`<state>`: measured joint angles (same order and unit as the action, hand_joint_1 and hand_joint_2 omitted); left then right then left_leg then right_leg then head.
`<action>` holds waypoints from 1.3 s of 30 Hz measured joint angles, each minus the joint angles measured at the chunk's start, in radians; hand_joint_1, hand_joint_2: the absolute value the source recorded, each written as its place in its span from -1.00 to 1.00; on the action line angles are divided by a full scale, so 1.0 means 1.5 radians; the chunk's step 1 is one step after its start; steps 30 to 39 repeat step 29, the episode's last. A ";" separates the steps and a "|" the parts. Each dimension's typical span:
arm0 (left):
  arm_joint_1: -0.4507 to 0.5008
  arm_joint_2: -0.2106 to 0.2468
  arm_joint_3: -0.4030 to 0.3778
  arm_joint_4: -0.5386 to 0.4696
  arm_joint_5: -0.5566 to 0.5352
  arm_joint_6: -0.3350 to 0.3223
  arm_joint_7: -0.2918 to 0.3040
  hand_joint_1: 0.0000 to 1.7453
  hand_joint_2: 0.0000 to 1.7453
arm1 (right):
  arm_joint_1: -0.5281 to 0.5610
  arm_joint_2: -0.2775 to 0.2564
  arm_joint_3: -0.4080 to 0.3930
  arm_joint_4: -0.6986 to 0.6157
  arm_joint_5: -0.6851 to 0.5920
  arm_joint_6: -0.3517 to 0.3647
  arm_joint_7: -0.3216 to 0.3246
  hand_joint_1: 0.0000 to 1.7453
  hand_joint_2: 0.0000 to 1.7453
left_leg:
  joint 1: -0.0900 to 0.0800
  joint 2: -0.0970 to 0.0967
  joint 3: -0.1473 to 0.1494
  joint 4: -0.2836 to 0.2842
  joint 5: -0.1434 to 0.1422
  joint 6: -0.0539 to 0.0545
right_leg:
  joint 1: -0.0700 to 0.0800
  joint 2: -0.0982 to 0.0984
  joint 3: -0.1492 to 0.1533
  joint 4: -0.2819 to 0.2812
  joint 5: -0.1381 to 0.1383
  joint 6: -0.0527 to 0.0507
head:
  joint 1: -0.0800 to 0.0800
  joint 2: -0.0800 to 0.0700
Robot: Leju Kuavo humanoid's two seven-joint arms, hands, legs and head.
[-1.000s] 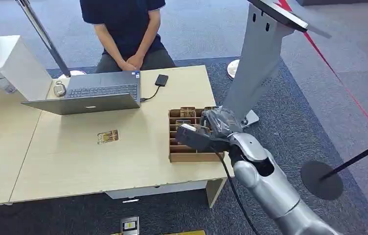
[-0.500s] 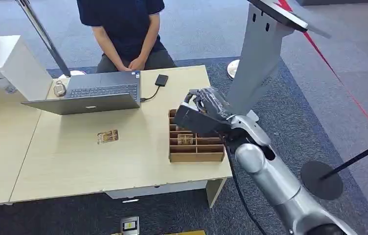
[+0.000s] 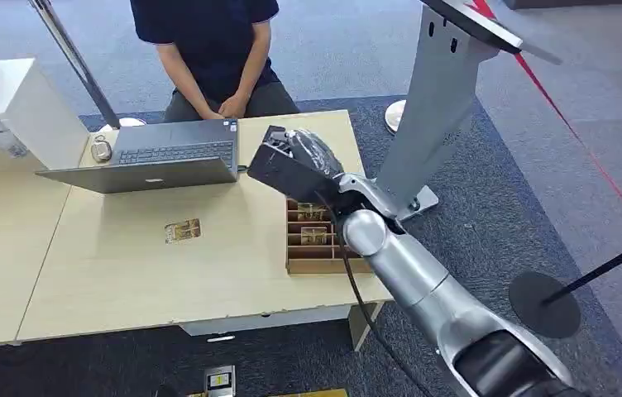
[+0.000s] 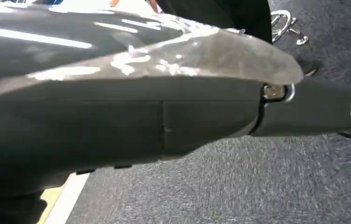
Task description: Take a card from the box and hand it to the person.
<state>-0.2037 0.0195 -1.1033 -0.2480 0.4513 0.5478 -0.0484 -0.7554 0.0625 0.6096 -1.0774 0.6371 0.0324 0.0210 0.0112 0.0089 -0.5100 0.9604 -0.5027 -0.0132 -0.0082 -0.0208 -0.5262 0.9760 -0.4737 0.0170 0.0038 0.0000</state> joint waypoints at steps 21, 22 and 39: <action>0.002 0.000 0.001 0.000 0.001 0.008 0.009 -1.00 -1.00 | -0.033 0.158 0.043 0.297 -0.034 -0.061 -0.008 -1.00 1.00 | 0.000 0.000 0.000 0.000 0.000 0.000 | 0.000 0.000 -0.001 0.000 0.000 0.000 | 0.000 0.000; 0.003 0.000 0.001 0.000 0.002 0.008 0.009 -1.00 -1.00 | -0.032 0.162 0.044 0.304 -0.036 -0.061 -0.009 -1.00 1.00 | 0.000 0.000 0.000 0.000 0.000 0.000 | 0.000 0.000 -0.001 0.000 0.000 0.000 | 0.000 0.000; 0.010 0.001 0.005 0.000 0.009 0.017 0.008 -1.00 -1.00 | -0.031 0.177 0.054 0.333 -0.059 -0.070 -0.022 -1.00 1.00 | 0.000 0.001 0.000 0.000 0.000 0.000 | 0.000 0.000 -0.001 0.000 0.000 0.000 | 0.001 0.000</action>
